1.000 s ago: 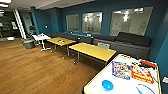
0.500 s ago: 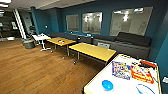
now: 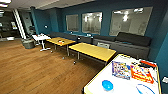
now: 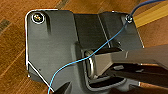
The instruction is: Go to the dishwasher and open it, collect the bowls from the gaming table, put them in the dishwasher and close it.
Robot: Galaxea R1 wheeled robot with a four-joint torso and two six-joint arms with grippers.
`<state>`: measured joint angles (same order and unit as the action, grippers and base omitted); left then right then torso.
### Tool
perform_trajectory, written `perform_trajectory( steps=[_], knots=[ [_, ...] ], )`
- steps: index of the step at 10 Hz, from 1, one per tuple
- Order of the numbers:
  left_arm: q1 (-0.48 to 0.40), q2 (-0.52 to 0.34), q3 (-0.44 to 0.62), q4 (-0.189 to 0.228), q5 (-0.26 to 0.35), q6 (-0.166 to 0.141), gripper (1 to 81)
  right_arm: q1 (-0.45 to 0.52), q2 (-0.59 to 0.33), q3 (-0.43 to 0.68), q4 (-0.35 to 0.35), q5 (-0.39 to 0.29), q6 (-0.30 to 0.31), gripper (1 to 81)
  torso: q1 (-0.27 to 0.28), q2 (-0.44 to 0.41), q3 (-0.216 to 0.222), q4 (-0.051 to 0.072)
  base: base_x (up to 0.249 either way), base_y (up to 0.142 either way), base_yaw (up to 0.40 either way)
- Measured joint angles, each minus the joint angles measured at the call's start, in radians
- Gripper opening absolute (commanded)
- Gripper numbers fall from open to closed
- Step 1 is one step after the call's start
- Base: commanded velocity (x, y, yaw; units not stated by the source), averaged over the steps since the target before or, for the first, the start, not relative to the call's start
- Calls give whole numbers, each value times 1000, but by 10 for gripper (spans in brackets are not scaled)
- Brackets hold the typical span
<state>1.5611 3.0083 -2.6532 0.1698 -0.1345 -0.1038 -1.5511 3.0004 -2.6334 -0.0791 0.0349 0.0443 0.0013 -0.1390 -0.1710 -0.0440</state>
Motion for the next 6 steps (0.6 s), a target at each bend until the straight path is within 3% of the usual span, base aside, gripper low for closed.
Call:
perform_trajectory(
  steps=[6],
  knots=[
    [-6, -8, 6, 9, 0, 0, 811, -4, -1, 0, 0, 0, 0, 811, 0, 0, 0, 0, 0, 0, -385]
  ],
)
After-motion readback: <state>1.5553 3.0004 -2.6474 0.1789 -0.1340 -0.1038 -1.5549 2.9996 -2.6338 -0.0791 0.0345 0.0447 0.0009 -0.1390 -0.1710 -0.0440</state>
